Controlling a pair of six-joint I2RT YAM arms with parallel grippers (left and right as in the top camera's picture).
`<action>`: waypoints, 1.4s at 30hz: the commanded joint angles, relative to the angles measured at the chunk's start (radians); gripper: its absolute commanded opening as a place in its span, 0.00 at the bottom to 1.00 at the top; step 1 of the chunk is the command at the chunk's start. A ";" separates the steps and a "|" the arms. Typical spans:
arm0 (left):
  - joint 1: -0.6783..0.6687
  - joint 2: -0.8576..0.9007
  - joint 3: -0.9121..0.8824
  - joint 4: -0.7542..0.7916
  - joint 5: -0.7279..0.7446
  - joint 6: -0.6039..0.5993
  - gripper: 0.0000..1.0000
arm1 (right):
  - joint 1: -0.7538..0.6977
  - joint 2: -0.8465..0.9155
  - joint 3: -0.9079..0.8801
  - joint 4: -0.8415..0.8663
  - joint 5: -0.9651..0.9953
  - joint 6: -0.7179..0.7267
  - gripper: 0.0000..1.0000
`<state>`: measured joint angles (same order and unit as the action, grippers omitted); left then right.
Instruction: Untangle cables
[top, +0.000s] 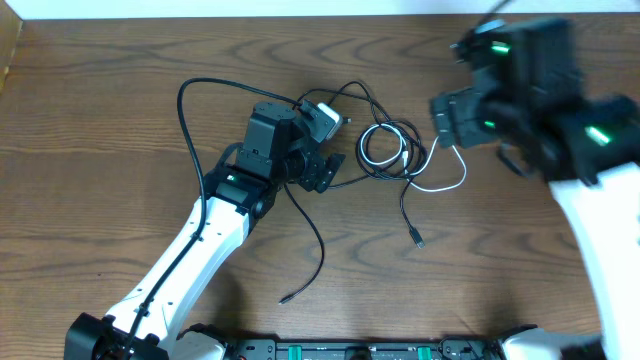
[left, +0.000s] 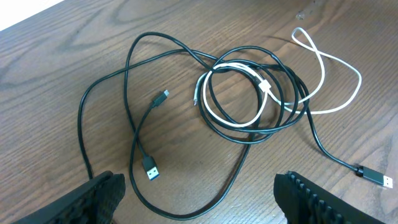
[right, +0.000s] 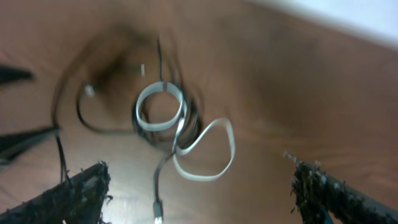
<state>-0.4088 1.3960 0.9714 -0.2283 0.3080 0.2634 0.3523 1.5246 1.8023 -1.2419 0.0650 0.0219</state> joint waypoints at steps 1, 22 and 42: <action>-0.002 0.001 0.005 -0.003 -0.006 0.012 0.82 | 0.005 0.069 -0.053 0.008 -0.054 0.094 0.92; -0.001 0.001 0.005 -0.003 -0.006 0.013 0.82 | 0.080 0.199 -0.480 0.428 -0.071 0.201 0.73; -0.001 0.002 0.005 -0.045 -0.006 0.012 0.82 | 0.081 0.311 -0.592 0.816 -0.080 0.176 0.52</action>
<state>-0.4088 1.3960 0.9714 -0.2699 0.3080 0.2634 0.4309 1.8370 1.2087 -0.4541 -0.0086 0.1421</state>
